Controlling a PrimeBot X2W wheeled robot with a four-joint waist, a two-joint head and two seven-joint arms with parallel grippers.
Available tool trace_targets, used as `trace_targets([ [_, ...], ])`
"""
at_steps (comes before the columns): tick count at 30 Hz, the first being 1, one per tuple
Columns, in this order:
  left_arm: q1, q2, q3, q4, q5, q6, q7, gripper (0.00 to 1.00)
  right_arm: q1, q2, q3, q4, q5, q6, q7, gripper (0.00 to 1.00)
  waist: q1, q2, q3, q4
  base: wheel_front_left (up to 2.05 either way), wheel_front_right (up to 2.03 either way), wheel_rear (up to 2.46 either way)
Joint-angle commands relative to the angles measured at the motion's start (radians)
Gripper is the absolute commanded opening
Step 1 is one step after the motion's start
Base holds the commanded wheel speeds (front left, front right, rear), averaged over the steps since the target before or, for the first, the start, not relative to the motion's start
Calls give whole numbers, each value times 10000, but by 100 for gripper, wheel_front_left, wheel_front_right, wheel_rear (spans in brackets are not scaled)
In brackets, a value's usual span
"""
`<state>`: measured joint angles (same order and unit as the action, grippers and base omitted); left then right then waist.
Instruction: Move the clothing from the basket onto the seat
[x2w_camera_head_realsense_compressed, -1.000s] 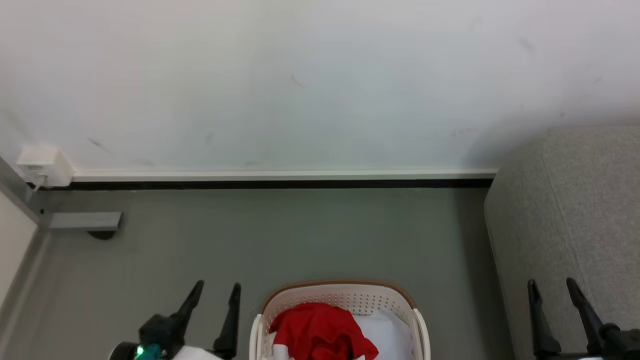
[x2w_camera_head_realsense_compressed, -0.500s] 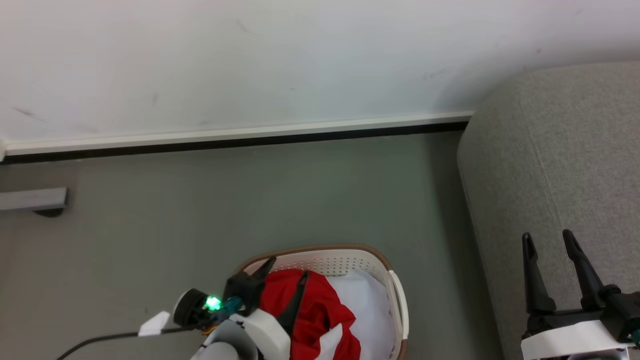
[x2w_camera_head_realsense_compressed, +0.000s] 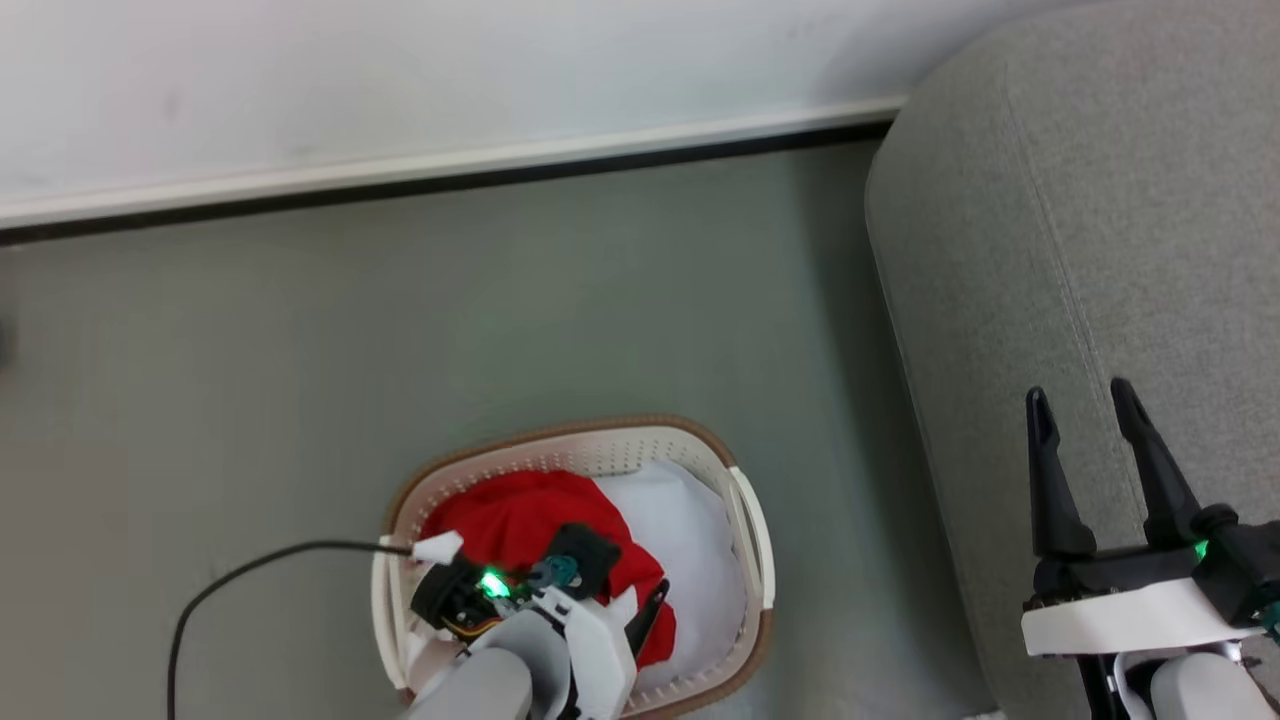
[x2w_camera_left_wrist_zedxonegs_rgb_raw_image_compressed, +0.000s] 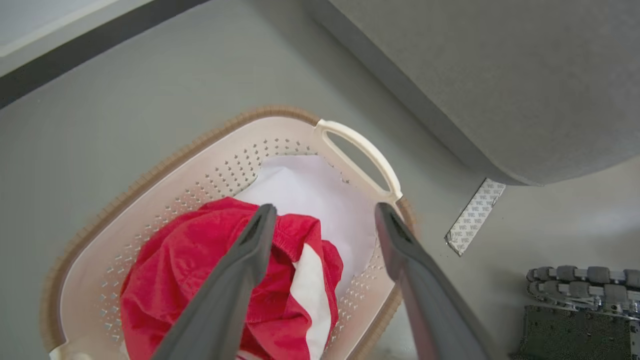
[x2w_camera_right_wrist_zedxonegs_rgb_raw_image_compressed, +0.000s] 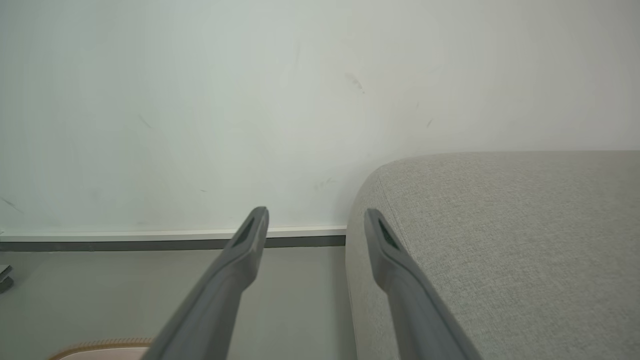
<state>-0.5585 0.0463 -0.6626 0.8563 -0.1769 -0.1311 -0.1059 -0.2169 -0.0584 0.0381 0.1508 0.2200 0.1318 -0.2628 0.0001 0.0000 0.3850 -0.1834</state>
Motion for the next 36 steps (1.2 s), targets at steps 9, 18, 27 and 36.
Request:
trace_targets([
  [9,-1193,324,-1440,1514,-959,18,1413,100,-746,73,75,-560,248,-21,-21,100,-1,0,1797,-691,0,0,0],
  [18,-2013,642,-1726,2525,-1469,17,1579,100,-1014,76,185,-712,698,-21,-19,100,-1,0,2738,-1012,0,0,0],
  [27,-2887,835,-2053,3175,-1622,17,1769,100,-1423,77,395,-902,839,-21,-19,100,-1,0,3802,-1237,0,0,0],
  [36,-3311,763,-2513,3312,-2037,17,1594,28,-1579,76,432,-943,902,-21,-19,100,-1,0,4386,-1313,0,0,0],
])
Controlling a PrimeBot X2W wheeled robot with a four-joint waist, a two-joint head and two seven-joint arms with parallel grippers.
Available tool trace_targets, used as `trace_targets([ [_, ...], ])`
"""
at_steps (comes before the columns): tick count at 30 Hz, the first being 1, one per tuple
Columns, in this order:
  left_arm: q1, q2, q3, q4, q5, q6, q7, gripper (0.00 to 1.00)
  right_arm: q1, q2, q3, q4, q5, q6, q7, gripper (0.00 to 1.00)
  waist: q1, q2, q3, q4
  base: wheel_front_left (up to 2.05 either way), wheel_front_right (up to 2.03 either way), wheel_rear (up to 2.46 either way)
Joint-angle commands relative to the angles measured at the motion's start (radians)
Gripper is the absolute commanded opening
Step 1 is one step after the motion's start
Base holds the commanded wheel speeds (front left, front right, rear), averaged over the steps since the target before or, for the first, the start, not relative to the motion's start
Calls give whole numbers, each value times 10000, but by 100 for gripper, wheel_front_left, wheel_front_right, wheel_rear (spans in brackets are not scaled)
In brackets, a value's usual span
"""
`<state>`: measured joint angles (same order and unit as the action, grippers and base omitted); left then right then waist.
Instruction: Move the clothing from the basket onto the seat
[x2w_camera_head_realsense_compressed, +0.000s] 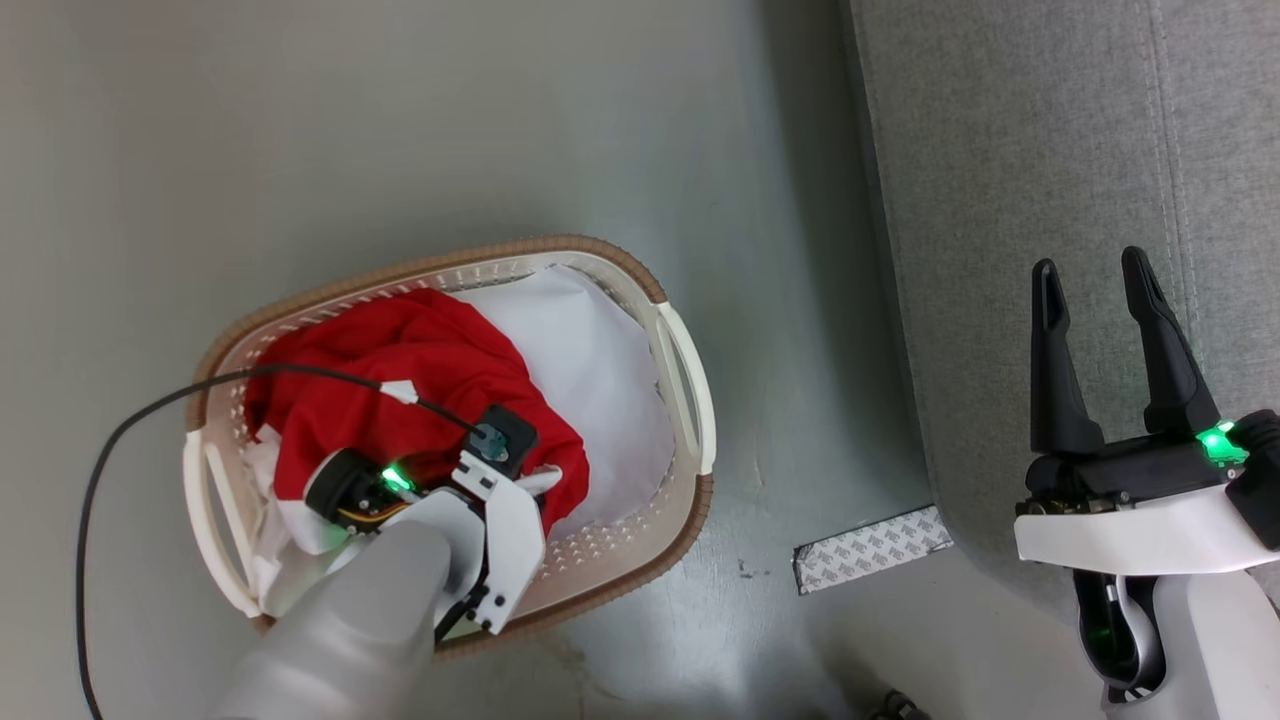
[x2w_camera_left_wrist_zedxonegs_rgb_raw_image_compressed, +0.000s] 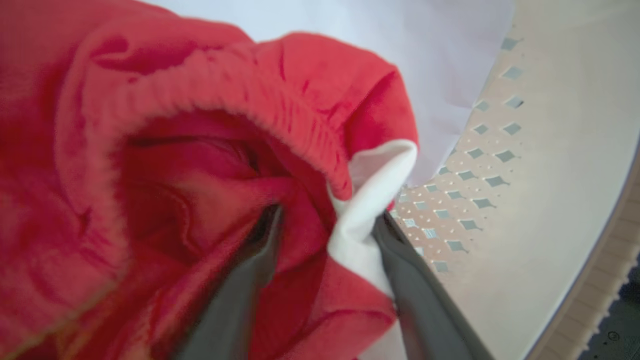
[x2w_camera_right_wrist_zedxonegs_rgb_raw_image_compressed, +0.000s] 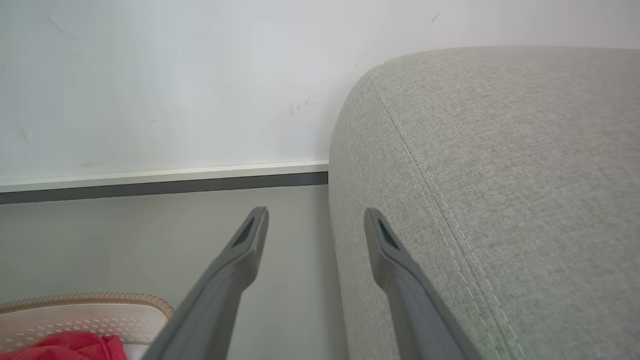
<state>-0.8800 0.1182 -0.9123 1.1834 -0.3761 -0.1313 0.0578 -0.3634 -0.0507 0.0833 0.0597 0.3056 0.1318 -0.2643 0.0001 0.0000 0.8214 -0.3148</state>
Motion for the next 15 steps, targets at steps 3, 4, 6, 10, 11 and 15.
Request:
trace_targets([
  [3,-147,2,-150,114,-150,19,-280,0,-113,1,-98,31,12,-21,-4,100,-1,0,-12,75,0,0,0],
  [4,-127,-24,-191,141,-175,18,-352,0,-121,3,-121,51,-5,-21,-4,100,-1,0,-60,119,0,0,0],
  [6,-57,-93,-264,143,-289,18,-496,0,-152,1,-172,93,-24,-21,-4,100,-1,0,-206,219,0,0,0],
  [10,224,-204,-326,-19,-726,18,-789,0,-68,-2,-206,209,-31,-21,-4,100,-1,0,-746,473,0,0,0],
  [11,302,-219,-330,-79,-841,18,-924,0,-3,-2,-226,263,-48,-21,-4,100,-1,0,-950,559,0,0,0],
  [15,813,-239,-246,-268,-1359,18,-1444,0,380,-5,-337,546,-96,-21,0,100,-1,0,-1973,916,0,0,0],
])
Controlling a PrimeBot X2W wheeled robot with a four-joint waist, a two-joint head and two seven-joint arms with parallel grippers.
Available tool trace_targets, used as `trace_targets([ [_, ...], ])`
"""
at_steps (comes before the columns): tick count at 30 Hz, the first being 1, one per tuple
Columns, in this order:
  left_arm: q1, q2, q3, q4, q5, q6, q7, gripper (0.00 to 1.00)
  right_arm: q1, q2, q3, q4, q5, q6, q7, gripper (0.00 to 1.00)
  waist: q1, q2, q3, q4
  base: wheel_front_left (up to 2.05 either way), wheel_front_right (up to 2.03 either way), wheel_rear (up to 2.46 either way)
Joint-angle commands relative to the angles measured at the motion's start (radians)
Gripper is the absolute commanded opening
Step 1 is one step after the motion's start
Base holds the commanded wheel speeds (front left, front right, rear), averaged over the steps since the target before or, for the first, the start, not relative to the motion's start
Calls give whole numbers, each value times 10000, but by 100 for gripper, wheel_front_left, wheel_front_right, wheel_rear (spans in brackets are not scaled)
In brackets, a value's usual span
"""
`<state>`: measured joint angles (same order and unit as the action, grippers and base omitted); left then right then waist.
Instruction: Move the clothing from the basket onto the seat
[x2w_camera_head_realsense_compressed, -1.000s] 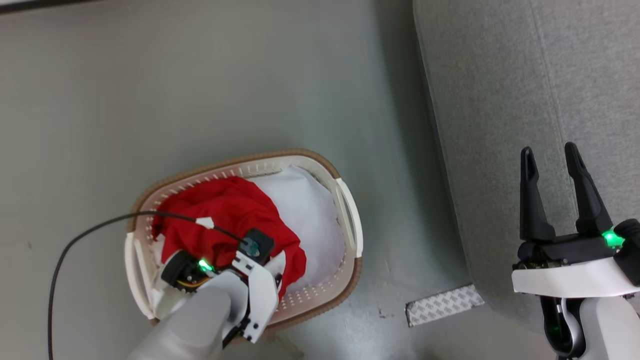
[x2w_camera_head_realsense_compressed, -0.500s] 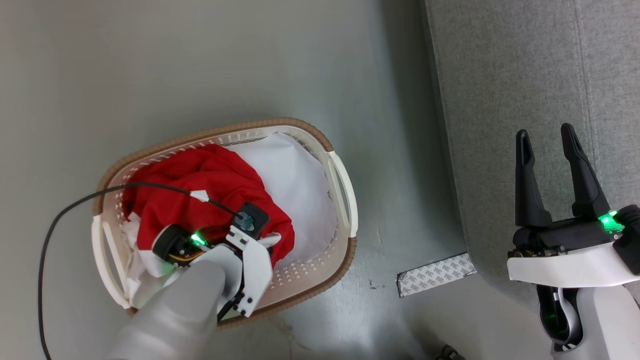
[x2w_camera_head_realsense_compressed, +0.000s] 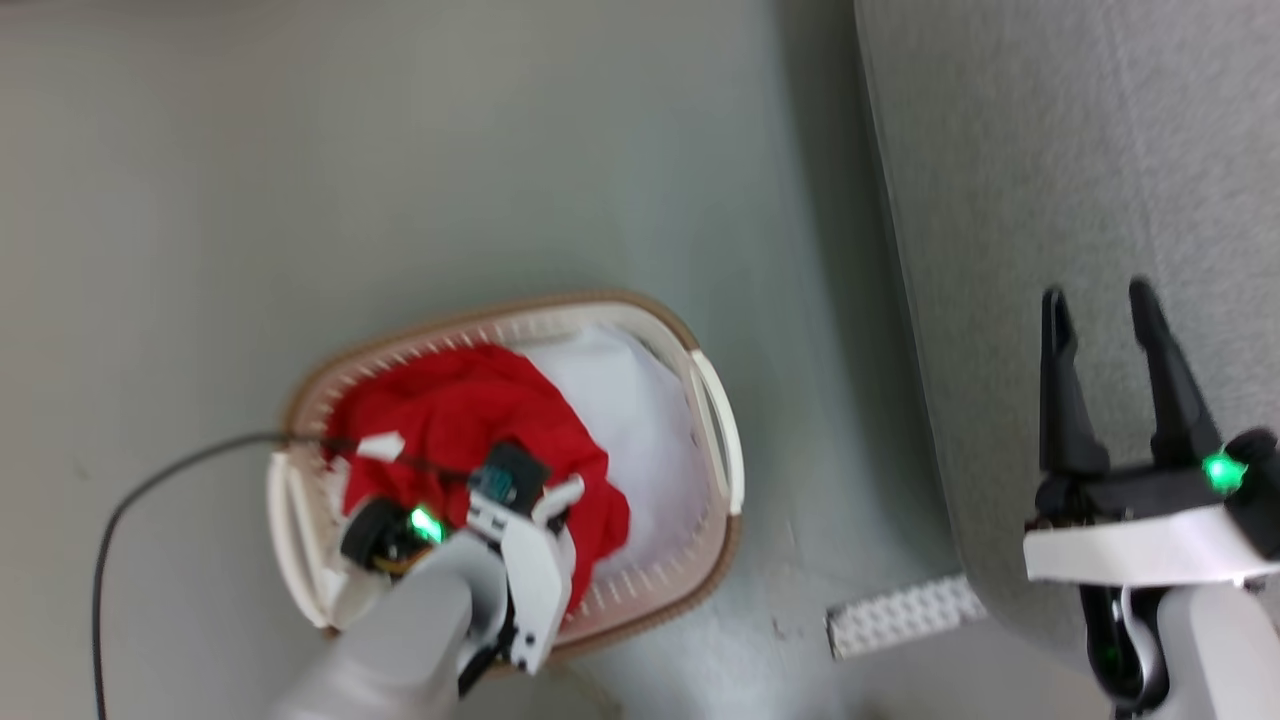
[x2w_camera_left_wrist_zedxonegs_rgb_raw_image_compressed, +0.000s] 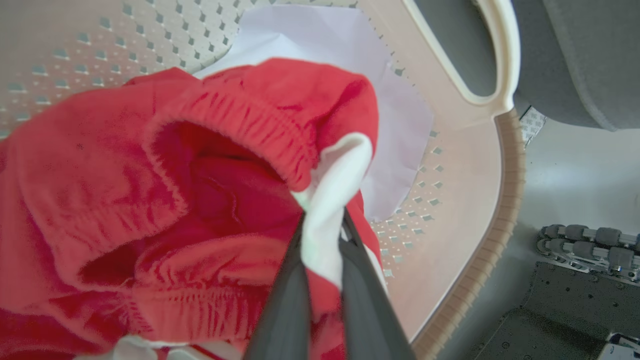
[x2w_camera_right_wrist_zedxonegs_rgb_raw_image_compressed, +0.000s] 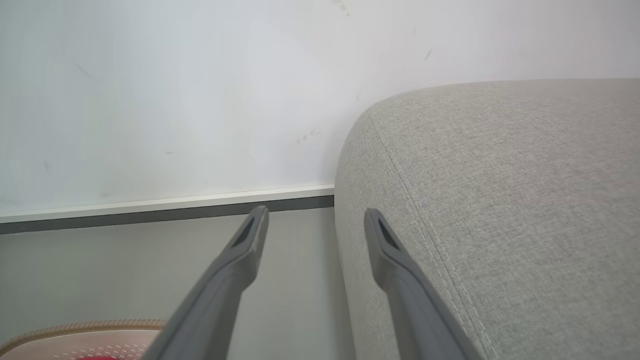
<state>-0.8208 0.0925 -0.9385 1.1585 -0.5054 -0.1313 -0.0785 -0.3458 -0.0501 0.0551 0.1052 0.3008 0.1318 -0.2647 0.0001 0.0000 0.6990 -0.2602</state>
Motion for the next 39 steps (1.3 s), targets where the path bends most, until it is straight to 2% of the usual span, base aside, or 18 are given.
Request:
trace_targets([
  [1,358,32,63,-68,-209,18,-236,0,318,-10,-87,155,-56,-21,3,100,-1,0,-1050,470,0,0,0],
  [12,1937,-62,617,-898,-1237,50,-1497,0,2082,-16,-758,784,-497,-21,5,100,-1,0,-4185,1834,0,0,0],
  [17,2387,81,766,-1808,-1357,297,-1707,0,2688,-18,-847,903,-676,-21,5,100,-1,0,-5136,2290,0,0,0],
  [29,4031,1011,1185,-5306,-1627,1492,-1749,0,4050,-201,-791,1125,-812,-21,4,100,-1,0,-6991,2810,0,0,0],
  [33,4585,1498,1374,-6629,-1747,1996,-1538,0,4351,-383,-736,1089,-807,-21,5,100,-1,0,-7320,2868,0,0,0],
  [39,5130,2134,1565,-8062,-1825,2513,-1228,0,4557,-562,-582,1053,-814,-21,5,100,-1,0,-7656,2892,0,0,0],
])
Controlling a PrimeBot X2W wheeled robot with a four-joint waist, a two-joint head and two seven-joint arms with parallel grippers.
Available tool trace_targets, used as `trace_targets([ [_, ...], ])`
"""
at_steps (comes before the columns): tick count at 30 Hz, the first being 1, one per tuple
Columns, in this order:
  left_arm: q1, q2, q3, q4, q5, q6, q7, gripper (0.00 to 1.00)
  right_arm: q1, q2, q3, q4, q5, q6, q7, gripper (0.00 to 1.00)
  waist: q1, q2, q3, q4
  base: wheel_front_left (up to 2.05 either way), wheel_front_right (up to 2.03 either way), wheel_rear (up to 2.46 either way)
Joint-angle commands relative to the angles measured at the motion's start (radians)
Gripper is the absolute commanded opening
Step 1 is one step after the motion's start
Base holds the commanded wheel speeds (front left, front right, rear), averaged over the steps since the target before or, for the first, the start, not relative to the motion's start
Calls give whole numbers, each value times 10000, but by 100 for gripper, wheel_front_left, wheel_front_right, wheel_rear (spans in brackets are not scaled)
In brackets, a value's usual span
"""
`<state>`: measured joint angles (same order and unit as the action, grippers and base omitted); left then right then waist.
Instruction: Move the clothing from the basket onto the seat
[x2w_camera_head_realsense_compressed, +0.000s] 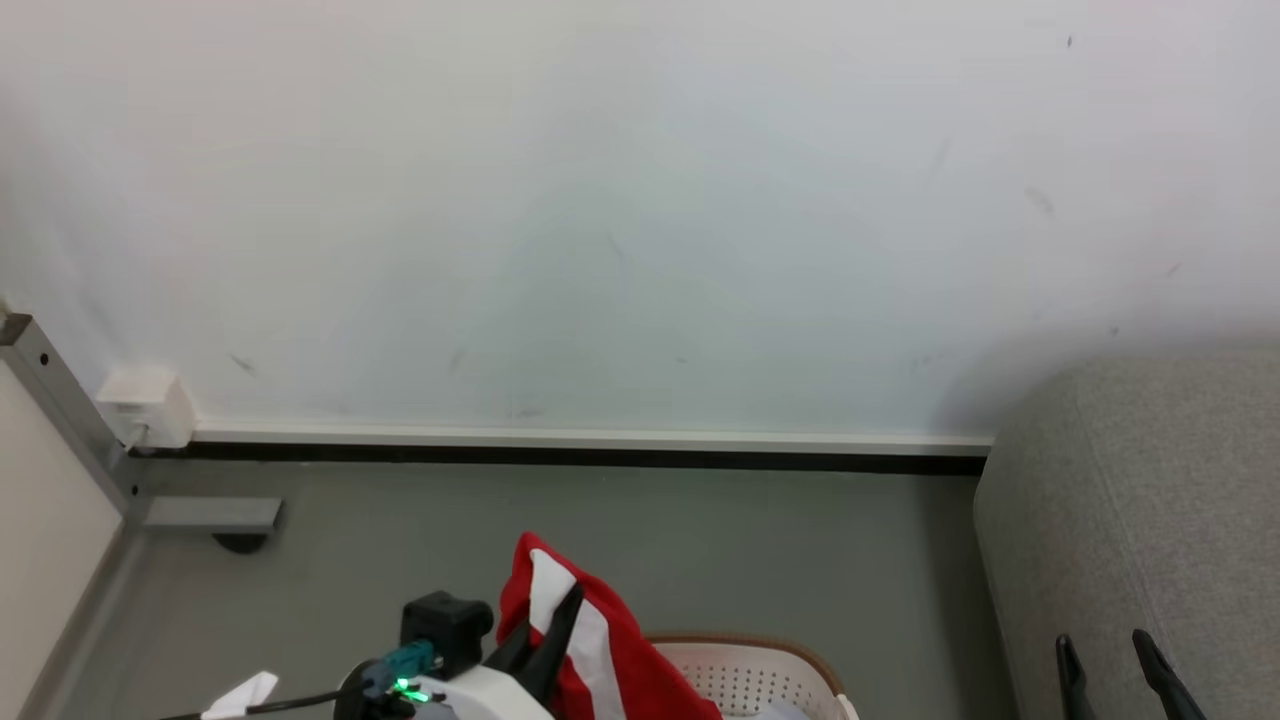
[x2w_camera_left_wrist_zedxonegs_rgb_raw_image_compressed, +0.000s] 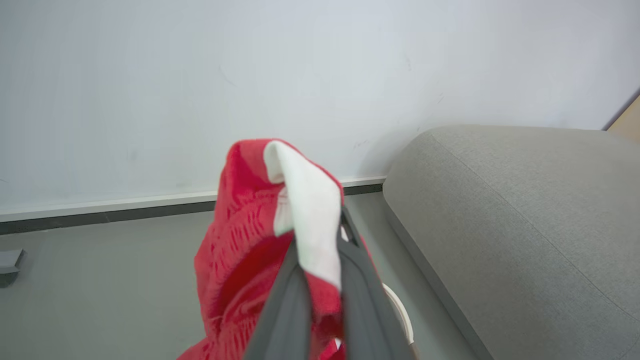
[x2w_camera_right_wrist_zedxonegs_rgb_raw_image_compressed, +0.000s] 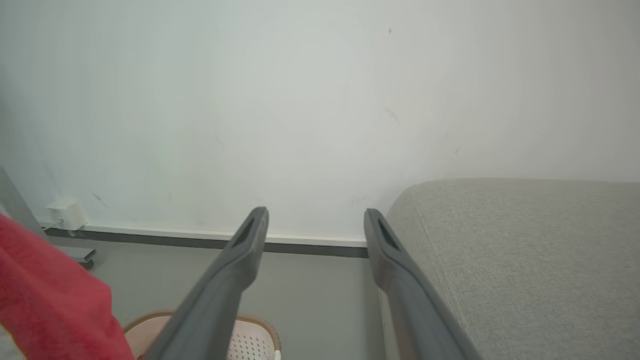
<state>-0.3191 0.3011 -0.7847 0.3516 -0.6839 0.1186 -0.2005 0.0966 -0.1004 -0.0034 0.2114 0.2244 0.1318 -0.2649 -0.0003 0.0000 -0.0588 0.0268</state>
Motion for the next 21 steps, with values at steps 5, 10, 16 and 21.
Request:
trace_targets([
  [5,376,550,213,-1158,-106,450,334,0,160,-171,255,-146,-52,-21,7,100,3,0,-303,17,0,0,0],
  [10,447,898,369,-1948,-96,771,560,0,148,-256,540,-288,-6,-21,7,100,3,0,-362,43,0,0,0],
  [16,258,1048,379,-2448,19,896,730,0,-10,-573,1289,-398,211,-21,7,100,3,0,-316,115,0,0,0],
  [21,-76,960,267,-2826,148,817,825,0,-513,-1121,2818,-578,673,-21,7,100,3,0,-244,125,0,0,0],
])
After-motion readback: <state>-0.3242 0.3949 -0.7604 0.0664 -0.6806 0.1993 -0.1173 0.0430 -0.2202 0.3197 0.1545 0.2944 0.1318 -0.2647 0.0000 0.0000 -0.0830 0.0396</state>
